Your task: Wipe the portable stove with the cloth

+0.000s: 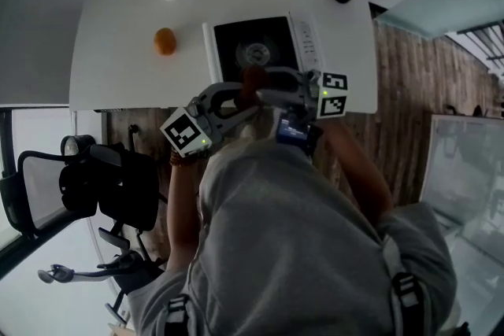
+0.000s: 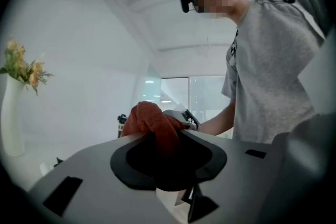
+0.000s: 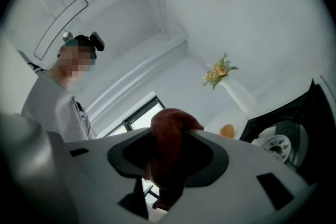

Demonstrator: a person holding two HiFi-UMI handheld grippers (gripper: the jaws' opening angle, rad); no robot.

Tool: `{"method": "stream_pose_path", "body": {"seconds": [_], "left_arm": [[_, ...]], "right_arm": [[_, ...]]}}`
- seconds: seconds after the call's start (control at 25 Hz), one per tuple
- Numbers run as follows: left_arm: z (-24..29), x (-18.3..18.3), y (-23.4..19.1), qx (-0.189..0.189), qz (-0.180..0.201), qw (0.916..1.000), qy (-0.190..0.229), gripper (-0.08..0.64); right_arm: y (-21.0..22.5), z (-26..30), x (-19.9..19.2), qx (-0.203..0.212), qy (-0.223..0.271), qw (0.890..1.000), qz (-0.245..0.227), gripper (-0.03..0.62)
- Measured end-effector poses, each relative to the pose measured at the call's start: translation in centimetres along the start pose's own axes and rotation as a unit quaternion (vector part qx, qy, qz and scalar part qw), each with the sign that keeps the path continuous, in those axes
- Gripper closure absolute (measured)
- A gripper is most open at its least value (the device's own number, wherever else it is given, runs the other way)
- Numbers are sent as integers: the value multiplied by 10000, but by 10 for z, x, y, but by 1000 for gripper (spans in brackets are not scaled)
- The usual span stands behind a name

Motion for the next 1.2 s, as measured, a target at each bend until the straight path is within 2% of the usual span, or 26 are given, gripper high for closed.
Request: {"method": "stream_pose_path", "body": {"seconds": [0.08,0.16,0.24,0.28,0.36,0.48,0.52,0.6,0.8,0.84,0.92,1.0,1.12,1.2], "left_arm": [[-5,-2,-8,462,109,9988,-124,377],[-13,-8,-15,1017,301,9936,-387,347],[-22,-22,-21,1568,472,9835,-769,346],[-26,-31,-23,1797,548,9773,-976,340],[-29,-49,-26,2079,581,9668,-1370,318],[-26,-68,-26,2219,413,9597,-1675,295],[-23,-72,-26,2247,345,9584,-1724,293],[-17,-79,-27,2292,254,9555,-1841,293],[-4,-89,-27,2372,273,9473,-2137,291],[-4,-89,-28,2381,209,9478,-2110,291],[-2,-89,-30,2428,68,9484,-2037,291],[-3,-89,-33,2588,23,9459,-1958,307],[-10,-91,-32,2807,30,9411,-1886,345],[-9,-91,-32,2831,53,9401,-1901,345]], "right_arm": [[9,-7,14,-446,25,9988,-179,468],[24,-16,40,-962,-240,9930,-639,468],[45,-23,75,-1503,-788,9782,-1198,463],[58,-25,94,-1797,-1124,9665,-1445,463],[87,-26,126,-2390,-1843,9361,-1806,462],[130,-21,147,-2941,-2855,8895,-2019,462],[143,-20,148,-3018,-3120,8785,-1993,461],[163,-16,144,-3040,-3545,8649,-1840,460],[194,-2,116,-2997,-4560,8231,-1571,459],[199,-1,112,-3015,-4661,8191,-1448,459],[207,-2,109,-3077,-4707,8189,-1147,462],[209,2,110,-3095,-4774,8158,-1036,465],[208,17,105,-3008,-5048,7990,-1278,470],[207,25,102,-2957,-5220,7870,-1441,474]]}}
Point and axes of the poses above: the fingertips, and each gripper's own axes: z forward along the fingers, y to its right, x out of its top, the point moved 10 cm from there along -z, backward along the fingers, and after that the axes turned 3 degrees about x, right-handed, at the moved point
